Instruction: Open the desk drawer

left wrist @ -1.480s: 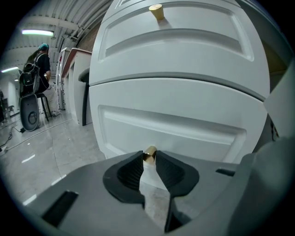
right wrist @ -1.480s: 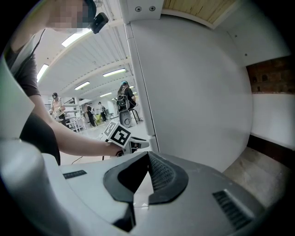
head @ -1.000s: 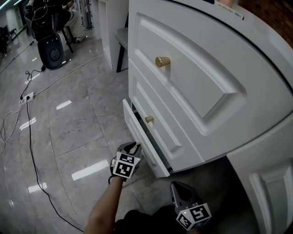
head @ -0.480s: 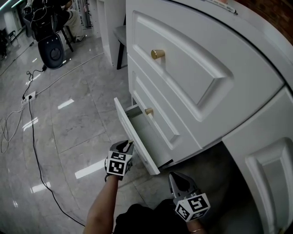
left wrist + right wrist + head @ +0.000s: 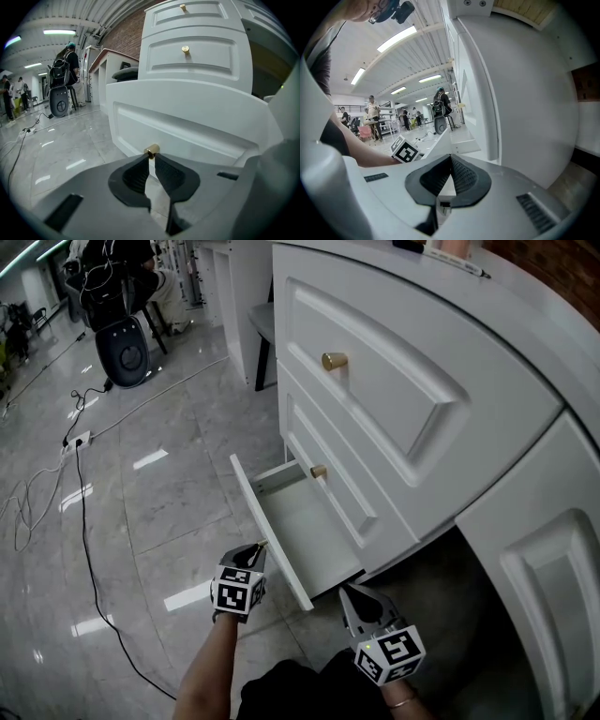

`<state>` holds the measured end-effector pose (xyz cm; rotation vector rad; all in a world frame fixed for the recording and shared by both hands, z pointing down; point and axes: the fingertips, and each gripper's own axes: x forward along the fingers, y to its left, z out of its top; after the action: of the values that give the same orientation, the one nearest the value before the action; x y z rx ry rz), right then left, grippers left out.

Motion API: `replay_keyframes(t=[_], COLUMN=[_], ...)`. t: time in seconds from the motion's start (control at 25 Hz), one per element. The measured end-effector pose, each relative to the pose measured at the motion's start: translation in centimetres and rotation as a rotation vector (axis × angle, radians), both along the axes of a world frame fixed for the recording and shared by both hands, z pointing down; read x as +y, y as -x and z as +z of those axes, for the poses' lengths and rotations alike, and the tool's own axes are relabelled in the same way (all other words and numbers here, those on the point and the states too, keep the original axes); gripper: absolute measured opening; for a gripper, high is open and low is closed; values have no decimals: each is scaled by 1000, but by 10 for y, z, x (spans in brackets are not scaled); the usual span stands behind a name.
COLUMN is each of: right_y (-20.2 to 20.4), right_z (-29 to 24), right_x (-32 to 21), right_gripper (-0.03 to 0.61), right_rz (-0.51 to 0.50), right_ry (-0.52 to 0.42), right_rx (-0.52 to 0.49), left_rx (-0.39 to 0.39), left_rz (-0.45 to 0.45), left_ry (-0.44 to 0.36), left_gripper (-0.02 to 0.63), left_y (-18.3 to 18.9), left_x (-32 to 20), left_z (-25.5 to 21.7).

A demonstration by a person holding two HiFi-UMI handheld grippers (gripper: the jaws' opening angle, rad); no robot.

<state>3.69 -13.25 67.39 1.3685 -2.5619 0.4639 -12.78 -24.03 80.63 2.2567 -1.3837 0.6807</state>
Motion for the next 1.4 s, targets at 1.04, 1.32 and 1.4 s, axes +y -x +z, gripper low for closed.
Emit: replay_keyframes(t=[1.04, 1.32, 1.4], right_y=[14, 11, 9], right_z=[-24, -38, -43], right_x=[6, 11, 13], right_gripper=[5, 5, 5], right_rz=[1, 2, 5], right_ry=[-43, -69, -78], right_rx=[-25, -47, -51], left_rx=[36, 64, 71], left_rz=[-79, -77, -81], left_ry=[-144, -228, -249], left_gripper=[9, 9, 9], left_y=[30, 11, 8], left_x=[89, 104, 107], left_z=[-85, -131, -142])
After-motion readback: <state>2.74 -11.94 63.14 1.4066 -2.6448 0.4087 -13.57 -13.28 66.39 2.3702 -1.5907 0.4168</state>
